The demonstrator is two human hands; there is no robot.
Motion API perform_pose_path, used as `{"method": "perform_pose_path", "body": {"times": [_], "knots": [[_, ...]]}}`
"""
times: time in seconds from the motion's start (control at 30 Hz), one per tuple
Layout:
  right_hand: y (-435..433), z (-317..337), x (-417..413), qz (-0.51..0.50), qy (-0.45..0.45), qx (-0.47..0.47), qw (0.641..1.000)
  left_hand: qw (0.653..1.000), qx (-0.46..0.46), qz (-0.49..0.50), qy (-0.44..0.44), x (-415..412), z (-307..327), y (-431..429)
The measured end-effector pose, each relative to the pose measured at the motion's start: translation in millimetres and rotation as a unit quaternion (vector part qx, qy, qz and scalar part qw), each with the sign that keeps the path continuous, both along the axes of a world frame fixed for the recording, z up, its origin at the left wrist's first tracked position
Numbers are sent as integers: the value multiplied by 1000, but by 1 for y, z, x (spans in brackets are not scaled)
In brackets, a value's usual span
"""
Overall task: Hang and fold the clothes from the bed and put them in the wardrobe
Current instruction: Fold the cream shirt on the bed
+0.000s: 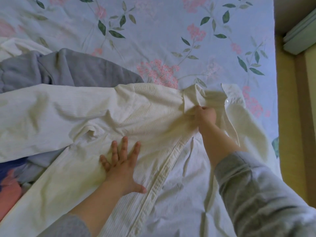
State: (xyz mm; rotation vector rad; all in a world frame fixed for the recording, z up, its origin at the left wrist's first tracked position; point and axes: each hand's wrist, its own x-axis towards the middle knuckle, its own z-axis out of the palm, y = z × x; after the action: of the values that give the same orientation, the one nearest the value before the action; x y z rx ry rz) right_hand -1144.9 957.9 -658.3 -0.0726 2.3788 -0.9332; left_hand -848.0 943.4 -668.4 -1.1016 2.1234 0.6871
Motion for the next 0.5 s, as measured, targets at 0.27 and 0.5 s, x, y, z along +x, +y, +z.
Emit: {"method": "perform_pose_path", "body": {"times": [0.27,0.5], "knots": [[2,-11,-7,6,37,7,999,1000,-11,-10,10,2,-1,-1],[23,5,23,32,107,-44,993,992,-33,39,119,-2,5,-13]]}}
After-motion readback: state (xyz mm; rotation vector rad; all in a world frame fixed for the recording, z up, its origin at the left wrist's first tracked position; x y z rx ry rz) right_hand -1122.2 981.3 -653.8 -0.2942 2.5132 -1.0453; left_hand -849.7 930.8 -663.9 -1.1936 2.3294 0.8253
